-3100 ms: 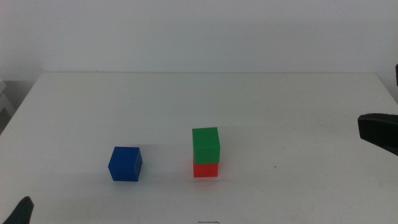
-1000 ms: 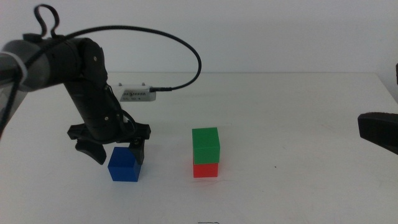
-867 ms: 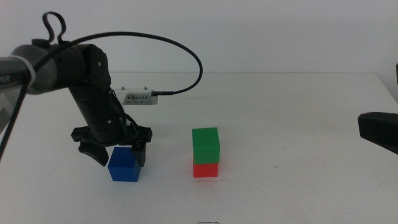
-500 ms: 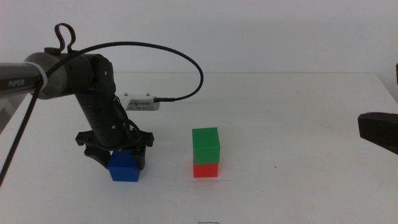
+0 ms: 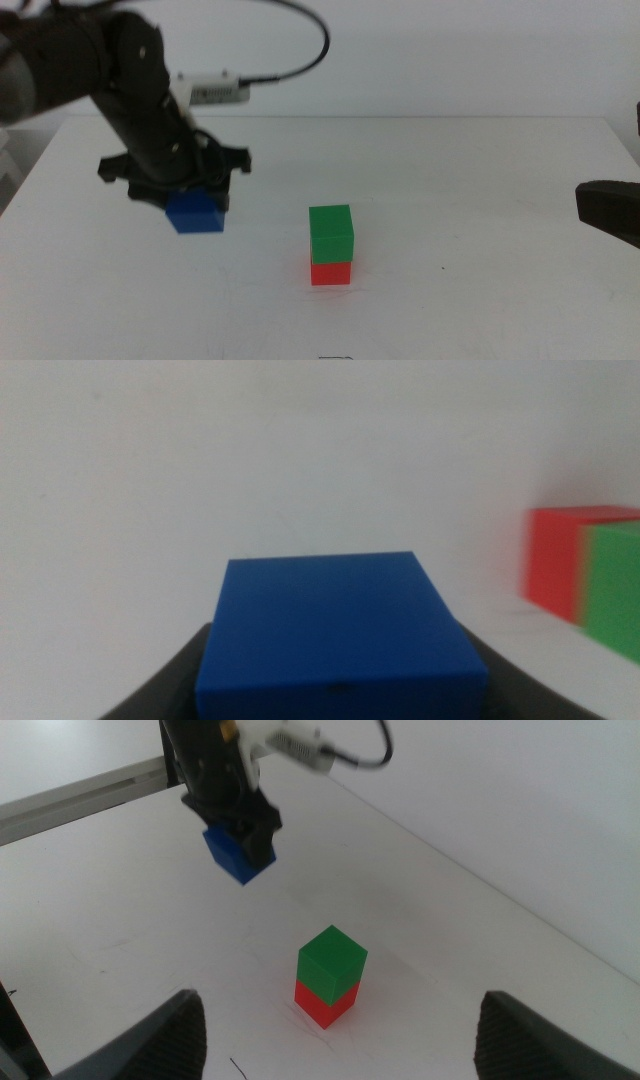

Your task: Stack red cubes first, then green, then blue cubes in a specific spot.

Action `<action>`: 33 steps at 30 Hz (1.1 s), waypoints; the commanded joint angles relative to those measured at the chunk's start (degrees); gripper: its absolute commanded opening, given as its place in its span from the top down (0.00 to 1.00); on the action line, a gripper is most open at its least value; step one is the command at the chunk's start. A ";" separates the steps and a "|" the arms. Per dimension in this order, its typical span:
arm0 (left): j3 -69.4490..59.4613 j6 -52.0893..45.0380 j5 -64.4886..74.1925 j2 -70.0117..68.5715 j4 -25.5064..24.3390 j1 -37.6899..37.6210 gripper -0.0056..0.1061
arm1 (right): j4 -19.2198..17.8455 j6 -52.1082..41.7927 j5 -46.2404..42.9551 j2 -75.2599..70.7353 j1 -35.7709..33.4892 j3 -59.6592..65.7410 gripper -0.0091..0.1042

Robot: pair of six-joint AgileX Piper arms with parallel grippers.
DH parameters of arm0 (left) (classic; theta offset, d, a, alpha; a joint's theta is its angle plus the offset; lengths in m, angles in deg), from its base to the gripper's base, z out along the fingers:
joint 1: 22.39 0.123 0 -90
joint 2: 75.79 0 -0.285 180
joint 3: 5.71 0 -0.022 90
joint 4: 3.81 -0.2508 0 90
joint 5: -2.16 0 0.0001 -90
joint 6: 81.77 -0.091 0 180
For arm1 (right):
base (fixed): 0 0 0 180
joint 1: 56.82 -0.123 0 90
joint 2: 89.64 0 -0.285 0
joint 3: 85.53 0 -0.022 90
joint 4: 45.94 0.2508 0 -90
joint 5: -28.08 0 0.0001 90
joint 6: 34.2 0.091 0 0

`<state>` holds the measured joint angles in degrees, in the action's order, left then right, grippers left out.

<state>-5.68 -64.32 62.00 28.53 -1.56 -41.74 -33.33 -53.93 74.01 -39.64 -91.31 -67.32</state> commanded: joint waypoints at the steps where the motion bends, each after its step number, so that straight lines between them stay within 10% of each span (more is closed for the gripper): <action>1: 4.49 9.24 3.47 -4.63 -3.89 -3.65 0.96 | 0.12 -0.11 -4.14 -0.12 0.32 -1.50 0.09; 12: 22.56 23.87 13.28 3.35 -8.81 -18.97 0.96 | 0.12 -0.11 -4.14 -0.12 0.32 -1.50 0.09; 33: 30.26 25.82 15.76 13.43 -5.74 -20.62 0.96 | 0.12 -0.11 -4.09 -0.12 0.32 -1.50 0.09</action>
<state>23.34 -39.39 73.16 45.22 -7.54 -62.13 -33.33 -53.91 74.00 -39.64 -91.31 -67.32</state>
